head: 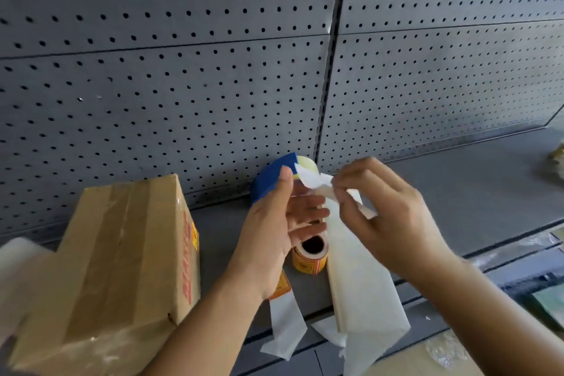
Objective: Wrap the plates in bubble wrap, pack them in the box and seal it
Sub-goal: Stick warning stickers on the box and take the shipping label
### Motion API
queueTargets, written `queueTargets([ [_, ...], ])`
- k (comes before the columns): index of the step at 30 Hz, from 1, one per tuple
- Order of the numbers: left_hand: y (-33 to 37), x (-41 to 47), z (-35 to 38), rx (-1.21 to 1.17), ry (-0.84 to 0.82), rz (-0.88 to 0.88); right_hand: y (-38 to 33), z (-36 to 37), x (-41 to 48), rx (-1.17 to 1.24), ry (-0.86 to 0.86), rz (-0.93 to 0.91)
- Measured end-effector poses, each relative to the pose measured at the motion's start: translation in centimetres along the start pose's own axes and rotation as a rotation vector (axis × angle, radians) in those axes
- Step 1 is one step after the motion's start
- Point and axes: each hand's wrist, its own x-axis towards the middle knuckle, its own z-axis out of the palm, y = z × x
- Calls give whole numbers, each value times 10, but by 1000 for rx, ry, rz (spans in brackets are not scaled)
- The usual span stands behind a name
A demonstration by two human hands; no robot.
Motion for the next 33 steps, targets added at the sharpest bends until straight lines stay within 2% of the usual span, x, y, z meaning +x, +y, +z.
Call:
queueTargets([
  [6, 23, -32, -22, 129, 90, 117, -46, 10, -13, 155, -244, -122],
  [9, 33, -49, -35, 205, 134, 199, -62, 9, -12, 275, -246, -82],
  [11, 41, -61, -44, 205, 189, 226, -74, 12, -7, 373, -118, 104],
  [13, 48, -74, -56, 207, 241, 243, -87, 19, 3, 547, -29, 429],
  [16, 60, -92, -75, 219, 304, 284, -102, 34, 21, 857, -134, 890],
  [18, 67, -101, -91, 228, 358, 306, -113, 46, 30, 1027, -166, 1069],
  [20, 74, -109, -106, 221, 389, 308, -125, 57, 38, 1161, -155, 1161],
  [22, 81, -116, -119, 210, 412, 312, -135, 66, 44, 1263, -193, 1174],
  [26, 89, -125, -139, 167, 448, 325, -153, 78, 52, 1379, -401, 1165],
  [29, 92, -129, -151, 183, 468, 313, -160, 90, 54, 1218, -455, 1076],
  [33, 96, -128, -171, 335, 526, 317, -164, 103, 63, 827, -471, 869],
])
